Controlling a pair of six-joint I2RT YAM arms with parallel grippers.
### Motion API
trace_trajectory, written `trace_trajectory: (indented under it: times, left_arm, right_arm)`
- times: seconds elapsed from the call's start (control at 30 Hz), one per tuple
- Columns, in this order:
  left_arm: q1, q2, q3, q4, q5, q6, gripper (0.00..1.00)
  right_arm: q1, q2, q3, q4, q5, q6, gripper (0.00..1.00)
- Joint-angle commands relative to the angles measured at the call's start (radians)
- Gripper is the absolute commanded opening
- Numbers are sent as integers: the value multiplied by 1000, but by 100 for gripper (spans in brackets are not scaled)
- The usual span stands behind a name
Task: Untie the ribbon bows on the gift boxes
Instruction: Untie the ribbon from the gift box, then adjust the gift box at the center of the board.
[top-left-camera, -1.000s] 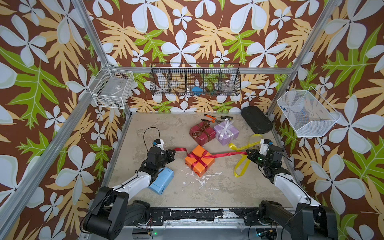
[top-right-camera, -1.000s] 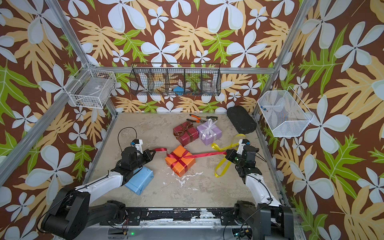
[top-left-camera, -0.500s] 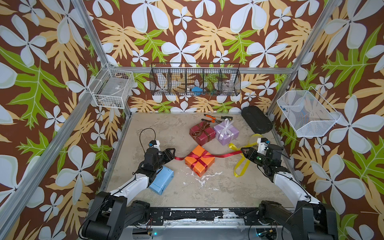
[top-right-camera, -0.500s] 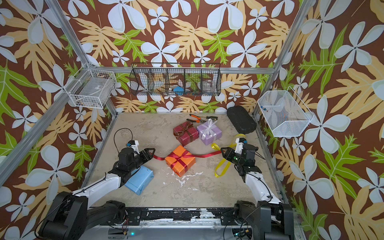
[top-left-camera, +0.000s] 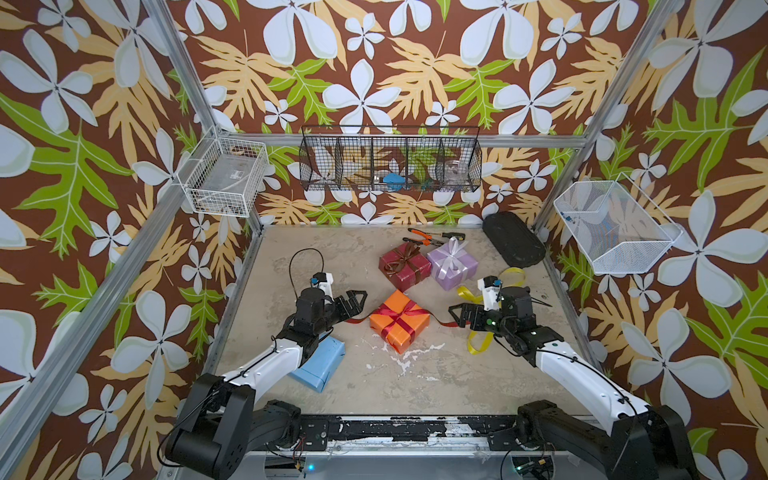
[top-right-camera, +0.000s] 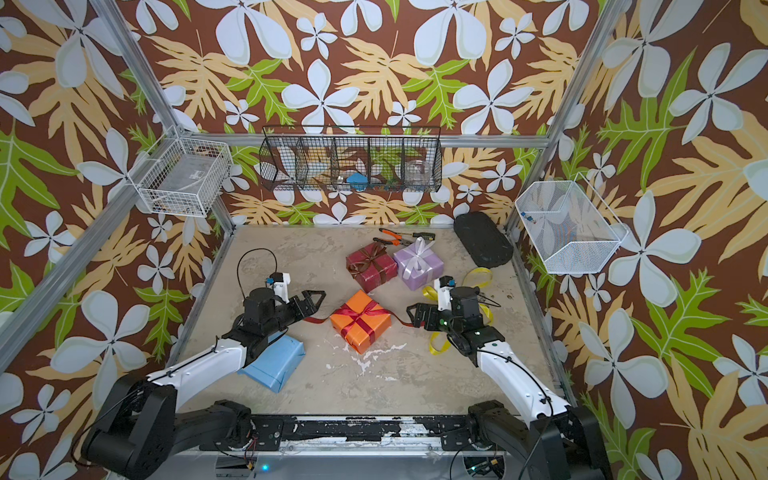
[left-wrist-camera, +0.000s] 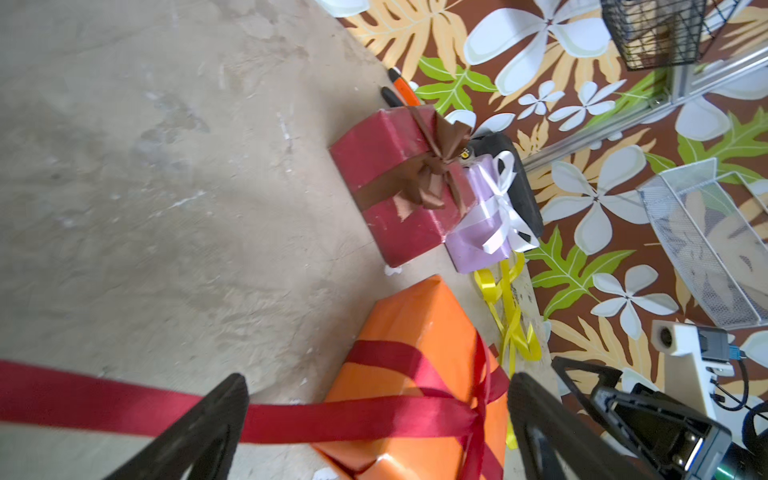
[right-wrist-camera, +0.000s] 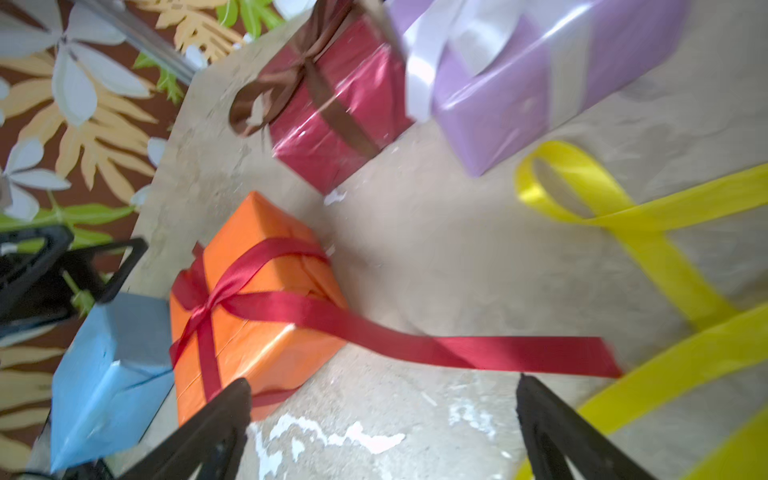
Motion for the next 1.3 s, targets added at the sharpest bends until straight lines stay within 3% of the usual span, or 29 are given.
trace_trajectory:
  times: [0.0,0.13,0.33,0.5,0.67,1.0,1.17,1.27]
  left_arm:
    - [-4,45,43,31,-35,36,100]
    - [-33,156,124,78,6,44,100]
    - [-131,319,228,105,109,47,95]
    - [-148,343,193,115,114,31,95]
    - [-155,336,142,157,189,-16,94]
    - [-236,246,24,241,280,-139,93]
    - [-252,206,-18,234,278,-145,93]
    - [-251,181,12,119,208,-76,93]
  right_arm:
    - [90,16,-6,23,-5,10,96]
    - [186,59,-49,165,-86,103,90]
    - [203,166,-128,479,-198,268,87]
    - [203,206,-150,645,-228,346,86]
    - [202,265,-155,798,-233,421,86]
    - [136,379,-53,803,-204,403,85]
    - [105,361,8,632,-205,301,82]
    - [109,309,30,519,-204,235,79]
